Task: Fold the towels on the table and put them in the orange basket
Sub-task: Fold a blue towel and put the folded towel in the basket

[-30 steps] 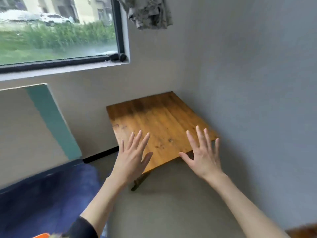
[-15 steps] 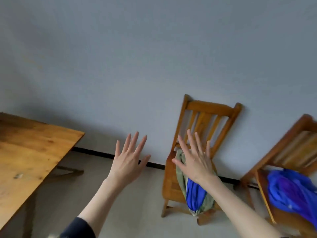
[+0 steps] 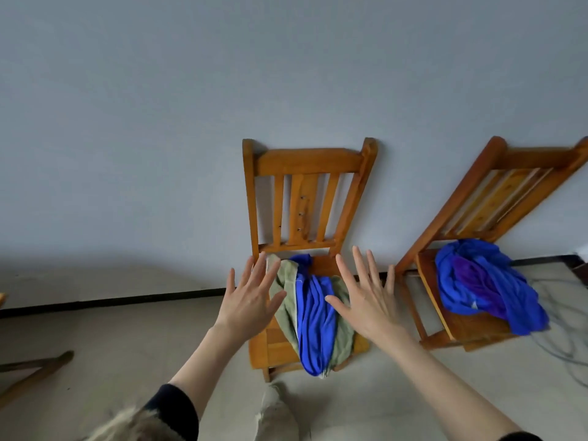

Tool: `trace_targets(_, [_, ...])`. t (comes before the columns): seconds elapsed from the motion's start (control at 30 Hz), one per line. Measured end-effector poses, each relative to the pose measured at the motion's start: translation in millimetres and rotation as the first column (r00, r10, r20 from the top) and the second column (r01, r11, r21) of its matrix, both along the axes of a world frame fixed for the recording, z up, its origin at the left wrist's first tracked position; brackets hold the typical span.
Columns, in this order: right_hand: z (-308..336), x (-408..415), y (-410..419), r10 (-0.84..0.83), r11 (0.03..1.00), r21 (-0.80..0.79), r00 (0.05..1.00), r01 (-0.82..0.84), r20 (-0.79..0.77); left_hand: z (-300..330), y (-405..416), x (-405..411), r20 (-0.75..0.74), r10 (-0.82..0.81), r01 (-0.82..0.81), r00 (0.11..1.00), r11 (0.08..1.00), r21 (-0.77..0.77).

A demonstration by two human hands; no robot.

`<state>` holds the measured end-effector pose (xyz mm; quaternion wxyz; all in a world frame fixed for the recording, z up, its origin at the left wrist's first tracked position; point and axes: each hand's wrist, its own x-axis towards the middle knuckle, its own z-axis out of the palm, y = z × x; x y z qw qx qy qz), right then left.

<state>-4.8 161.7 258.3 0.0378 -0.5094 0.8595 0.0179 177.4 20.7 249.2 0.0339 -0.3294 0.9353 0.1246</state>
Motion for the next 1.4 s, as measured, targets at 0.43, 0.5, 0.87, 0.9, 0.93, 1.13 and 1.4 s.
trace_targets(0.43, [-165.0,-67.5,-58.7,-0.145,0.971,0.229,0.932,0.069,0.333,-162.5,-43.8,-84.4,0.316,-0.153,0.048,0.936,0.948,0.315])
trace_targets(0.5, [-195.2,-75.0,-65.4,-0.145,0.971,0.233,0.91,0.056,0.389,-188.2,-45.5,-92.3,0.337,-0.152,0.027,0.929,0.937,0.349])
trace_targets(0.87, [-311.7,-60.2,-100.1,-0.267,0.963,0.211,0.682,0.166,0.681,-303.8,-19.6,-91.4,0.347,-0.093,-0.079,0.933,0.888,0.452])
trace_targets(0.9, [-318.6,-58.7,-107.1,-0.29,0.957,0.197,0.686,0.213,0.667,-309.7,-18.1,-89.1,0.331,-0.086,-0.079,0.94,0.887,0.455])
trace_targets(0.93, [-325.3,-57.5,-114.6,-0.324,0.945,0.198,0.682,0.258,0.655,-314.0,-18.0,-87.6,0.303,-0.074,-0.074,0.95,0.889,0.451])
trace_targets(1.13, [-345.4,-50.3,-146.0,-0.511,0.86,0.331,0.625,0.389,0.59,-322.8,-35.3,-84.3,0.139,0.079,-0.132,0.987,0.897,0.423])
trace_targets(1.4, [-279.1,-53.8,-116.0,-0.365,0.867,0.158,0.384,0.473,0.848,-269.3,-60.8,-125.7,-0.035,0.185,-0.153,0.982,0.893,0.424])
